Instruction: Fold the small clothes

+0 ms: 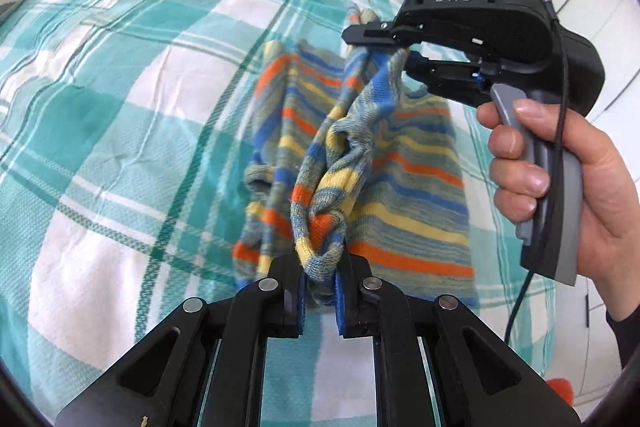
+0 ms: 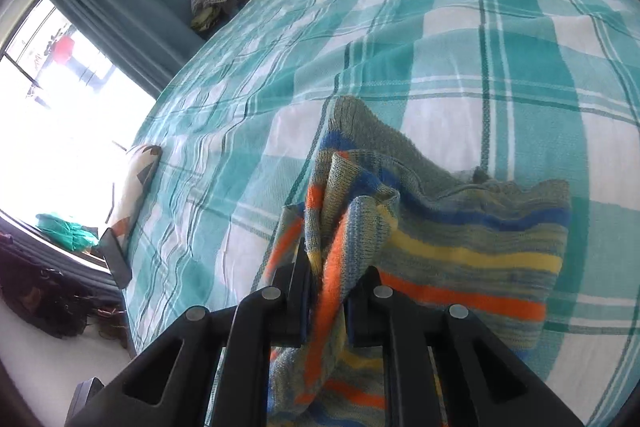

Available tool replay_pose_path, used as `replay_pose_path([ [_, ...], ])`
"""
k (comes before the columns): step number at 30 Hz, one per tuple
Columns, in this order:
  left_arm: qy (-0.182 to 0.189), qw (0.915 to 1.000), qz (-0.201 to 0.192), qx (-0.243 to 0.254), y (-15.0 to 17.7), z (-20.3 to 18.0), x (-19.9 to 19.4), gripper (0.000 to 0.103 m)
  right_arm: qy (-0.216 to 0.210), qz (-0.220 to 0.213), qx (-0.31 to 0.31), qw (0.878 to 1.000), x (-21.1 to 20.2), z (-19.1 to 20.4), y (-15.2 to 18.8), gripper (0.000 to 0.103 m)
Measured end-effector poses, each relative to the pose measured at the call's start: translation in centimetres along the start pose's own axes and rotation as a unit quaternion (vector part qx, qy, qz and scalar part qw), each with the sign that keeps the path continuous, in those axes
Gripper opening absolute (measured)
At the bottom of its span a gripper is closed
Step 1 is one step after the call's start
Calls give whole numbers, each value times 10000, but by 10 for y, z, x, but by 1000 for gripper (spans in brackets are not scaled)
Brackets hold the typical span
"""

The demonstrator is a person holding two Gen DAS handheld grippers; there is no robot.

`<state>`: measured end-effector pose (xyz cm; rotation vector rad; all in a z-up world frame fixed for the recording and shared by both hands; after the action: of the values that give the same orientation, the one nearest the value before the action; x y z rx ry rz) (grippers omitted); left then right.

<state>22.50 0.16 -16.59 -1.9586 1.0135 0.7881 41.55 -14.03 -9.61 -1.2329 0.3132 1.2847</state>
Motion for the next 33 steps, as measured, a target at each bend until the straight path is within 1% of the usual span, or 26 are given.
replay_pose_path([
  [1,-80,9998,132,-105,-1,11,4,21,-196,72,42,9998,15,5,1,39],
  [2,37,9996,216,-204,-1,17,4,22,-375,142,158,9991,26,9,2,47],
  [3,113,9994,192,-251,-2,20,-3,23,-447,111,286,9985,29,11,4,54],
  [5,-63,9999,-94,-108,-2,21,-22,57,-576,-238,405,9972,15,12,6,54],
  [6,-14,9997,-255,-17,-1,20,-33,62,-579,-382,401,9968,2,12,9,54],
  [7,79,9993,-368,44,-1,19,-44,66,-444,-478,333,9973,-13,11,12,54],
  [8,133,9990,-424,86,-2,17,-49,67,-276,-530,174,9981,-27,9,17,54],
  [10,146,9986,-470,217,-5,9,-50,67,187,-553,-415,9974,-57,13,31,54],
  [11,93,9982,-503,308,-6,5,-47,67,387,-541,-725,9951,-71,16,43,54],
  [12,-10,9979,-531,378,-11,1,-40,66,495,-515,-978,9926,-81,19,56,53],
  [13,-179,9975,-534,423,-13,0,-31,58,514,-460,-1136,9911,-88,22,72,49],
  [14,-483,9968,-473,429,-14,2,-18,30,437,-381,-1212,9909,-90,27,88,45],
  [15,-891,9948,-319,378,-25,13,5,13,340,-248,-1208,9918,-86,30,107,39],
  [16,-1039,9941,-160,276,-25,21,19,7,262,21,-1141,9931,-76,31,130,36],
  [17,-1109,9936,-133,160,-24,32,23,7,322,427,-1058,9929,-59,28,156,35],
  [18,-1064,9942,-125,119,-23,35,21,7,471,828,-976,9906,-43,24,182,31],
  [19,-1073,9940,-153,125,-23,34,13,8,552,818,-943,9906,-39,23,198,31],
  [20,-1104,9936,-219,136,-22,34,4,9,661,516,-976,9917,-47,26,202,31],
  [21,-1100,9934,-280,142,-20,35,-7,16,762,429,-947,9916,-55,29,203,30],
  [23,-1021,9940,-361,143,-13,39,-28,65,931,217,-700,9930,-75,32,201,38],
  [24,-1017,9936,-459,173,-7,41,-38,73,1000,70,-613,9931,-86,34,200,53],
  [25,-1008,9932,-536,235,-1,43,-47,78,1131,-59,-590,9918,-96,37,202,69],
  [27,-977,9932,-513,381,17,44,-55,79,1600,-251,-595,9850,-116,45,208,80],
  [29,-1010,9925,-487,481,37,48,-60,80,1938,-346,-603,9786,-131,52,217,81],
  [31,-1008,9920,-483,586,55,49,-62,81,2264,-276,-556,9721,-138,56,226,86],
  [33,-1046,9915,-385,665,69,49,-57,82,2577,-212,-430,9650,-143,59,235,87],
])
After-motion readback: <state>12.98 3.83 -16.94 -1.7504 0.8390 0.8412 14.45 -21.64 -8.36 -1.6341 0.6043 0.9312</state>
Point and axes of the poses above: each gripper's, at about its wrist camera, not at the fingertips, and x roughly the way its jaws point, z to its left, y to its underside, the point moved 5 cm from there along x, roughly the way its jaws point, and after that the axes turned 14 degrees about -x, right-handed, at the moved point
